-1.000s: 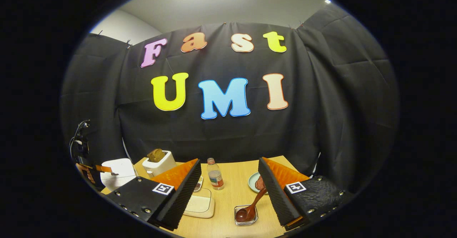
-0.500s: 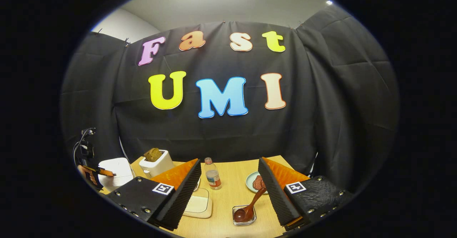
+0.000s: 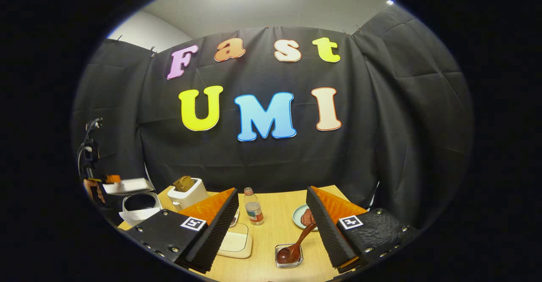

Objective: Close the left gripper, press the button to open the rice cooker; take a wooden spoon from the chopstick holder with the right hand, scoop a spoonful of rice and pour it into the rice cooker, then put the wooden spoon back into the chopstick holder.

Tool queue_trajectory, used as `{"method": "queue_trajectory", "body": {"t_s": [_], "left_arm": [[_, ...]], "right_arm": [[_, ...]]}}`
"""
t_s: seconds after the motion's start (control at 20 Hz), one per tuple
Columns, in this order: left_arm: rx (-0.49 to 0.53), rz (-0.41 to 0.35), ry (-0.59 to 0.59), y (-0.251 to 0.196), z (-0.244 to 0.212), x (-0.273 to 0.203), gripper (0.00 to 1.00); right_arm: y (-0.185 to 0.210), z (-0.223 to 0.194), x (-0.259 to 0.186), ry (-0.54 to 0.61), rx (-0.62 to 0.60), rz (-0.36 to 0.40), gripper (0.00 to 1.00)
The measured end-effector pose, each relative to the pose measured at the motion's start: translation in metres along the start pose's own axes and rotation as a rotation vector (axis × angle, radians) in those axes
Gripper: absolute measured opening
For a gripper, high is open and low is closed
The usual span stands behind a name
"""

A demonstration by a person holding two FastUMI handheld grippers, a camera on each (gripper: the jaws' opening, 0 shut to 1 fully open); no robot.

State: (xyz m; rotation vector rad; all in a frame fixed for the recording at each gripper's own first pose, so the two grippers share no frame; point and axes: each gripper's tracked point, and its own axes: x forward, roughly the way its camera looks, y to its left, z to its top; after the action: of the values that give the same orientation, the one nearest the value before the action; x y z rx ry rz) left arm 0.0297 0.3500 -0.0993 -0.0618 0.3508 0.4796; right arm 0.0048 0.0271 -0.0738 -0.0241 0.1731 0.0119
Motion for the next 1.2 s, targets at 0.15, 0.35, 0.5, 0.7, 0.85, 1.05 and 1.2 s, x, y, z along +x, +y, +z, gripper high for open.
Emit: {"method": "queue_trajectory", "body": {"t_s": [0.15, 0.35, 0.5, 0.7, 0.85, 1.05, 1.2], "left_arm": [[0.020, -0.011, -0.145, -0.009, 0.042, -0.038, 0.28], [0.094, -0.063, -0.253, -0.047, 0.058, -0.083, 0.76], [0.104, -0.110, -0.291, -0.079, 0.056, -0.105, 0.96], [0.124, -0.176, -0.393, -0.120, 0.054, -0.134, 1.00], [0.141, -0.216, -0.383, -0.143, 0.041, -0.146, 0.99], [0.148, -0.234, -0.367, -0.156, 0.036, -0.153, 0.99], [0.153, -0.220, -0.341, -0.159, 0.029, -0.152, 1.00]], "right_arm": [[-0.009, -0.002, 0.000, 0.002, 0.002, 0.003, 0.98], [-0.025, -0.004, 0.001, 0.001, -0.006, -0.010, 0.98], [-0.039, -0.009, 0.003, 0.011, 0.002, -0.019, 0.98], [-0.067, -0.028, 0.014, 0.041, 0.023, -0.035, 0.98], [-0.085, -0.063, 0.029, 0.121, 0.045, -0.036, 0.98], [-0.095, -0.121, 0.057, 0.262, 0.098, -0.002, 0.98], [-0.101, -0.159, 0.077, 0.355, 0.124, 0.008, 0.99]]}}
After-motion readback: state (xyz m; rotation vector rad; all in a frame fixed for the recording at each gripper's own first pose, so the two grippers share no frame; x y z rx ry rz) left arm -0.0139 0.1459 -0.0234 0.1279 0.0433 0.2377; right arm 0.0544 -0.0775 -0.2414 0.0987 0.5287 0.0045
